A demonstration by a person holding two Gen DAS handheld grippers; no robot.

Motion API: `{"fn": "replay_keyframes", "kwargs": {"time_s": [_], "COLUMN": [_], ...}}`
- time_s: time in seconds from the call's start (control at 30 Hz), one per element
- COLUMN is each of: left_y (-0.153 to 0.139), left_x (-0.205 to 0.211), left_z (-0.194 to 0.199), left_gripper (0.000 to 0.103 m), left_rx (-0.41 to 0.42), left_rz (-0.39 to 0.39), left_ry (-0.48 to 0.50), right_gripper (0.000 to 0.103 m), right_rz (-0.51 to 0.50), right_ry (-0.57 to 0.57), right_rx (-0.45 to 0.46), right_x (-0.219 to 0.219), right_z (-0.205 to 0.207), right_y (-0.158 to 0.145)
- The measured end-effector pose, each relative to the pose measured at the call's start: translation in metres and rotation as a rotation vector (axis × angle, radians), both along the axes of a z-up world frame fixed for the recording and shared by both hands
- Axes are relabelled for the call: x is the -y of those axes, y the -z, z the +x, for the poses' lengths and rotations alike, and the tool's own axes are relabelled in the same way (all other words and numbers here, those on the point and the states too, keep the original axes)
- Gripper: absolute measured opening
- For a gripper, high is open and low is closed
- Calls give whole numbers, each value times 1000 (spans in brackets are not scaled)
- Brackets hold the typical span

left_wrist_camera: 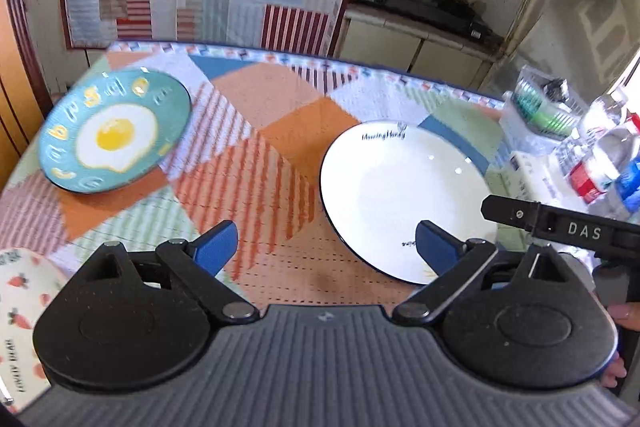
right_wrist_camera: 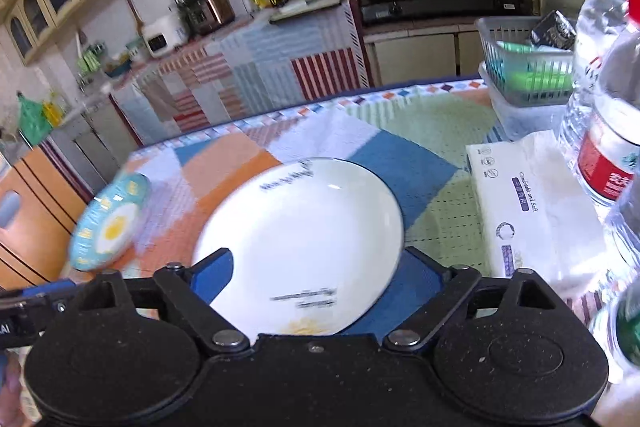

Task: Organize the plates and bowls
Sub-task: 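Grasp the white Morning Honey plate rim with the right tool while the left tool grips it too, then carry the white plate to the table centre and open both tools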

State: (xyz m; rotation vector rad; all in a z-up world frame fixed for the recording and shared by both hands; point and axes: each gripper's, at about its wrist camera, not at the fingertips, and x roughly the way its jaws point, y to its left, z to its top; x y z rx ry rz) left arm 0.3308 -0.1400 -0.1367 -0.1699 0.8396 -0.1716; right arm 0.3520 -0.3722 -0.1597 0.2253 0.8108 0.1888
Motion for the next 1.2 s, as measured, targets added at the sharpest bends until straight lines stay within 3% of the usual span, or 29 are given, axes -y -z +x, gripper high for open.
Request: {"fn": "replay_keyframes", "kwargs": {"time_s": [0.1, 0.2, 0.4, 0.47, 0.6, 0.67, 0.73, 1.0, 1.07, 1.2], "left_y": [20, 39, 64, 69, 72, 73, 74, 63, 60, 53], "left_x": [0, -8, -8, -8, -6, -4, -2, 5, -2, -6], "left_z": [14, 26, 36, 38, 38, 40, 41, 47, 44, 29], "left_gripper": [93, 83, 61, 55, 34, 25, 13, 10, 10, 11], "left_rx": [-64, -109, -140, -146, -147, -140, -128, -181, -183, -165], "left_rz": [-47, -84, -136, -163, -209, -227, -248, -165, -169, -101], "left_ry": [-26, -58, -41, -35, -13, -2, 8, 5, 1, 22], "right_gripper": [92, 87, 72, 56, 44, 27, 25, 17, 16, 15], "right_rz": [-57, -98, -78, -57, -34, -26, 15, 120, 104, 102], "right_ry": [-35, -60, 27, 26, 22, 33, 38, 33, 1, -56], "right_rx": [-10, -49, -105, -125, -146, -163, -150, -166, -159, -136], "right_x": [0, -1, 18, 22, 26, 29, 36, 48, 43, 32], "right_z": [16, 34, 56, 60, 60, 62, 60, 59, 52, 41], "right_y": [9, 16, 27, 32, 41, 48, 52, 50, 44, 31]}}
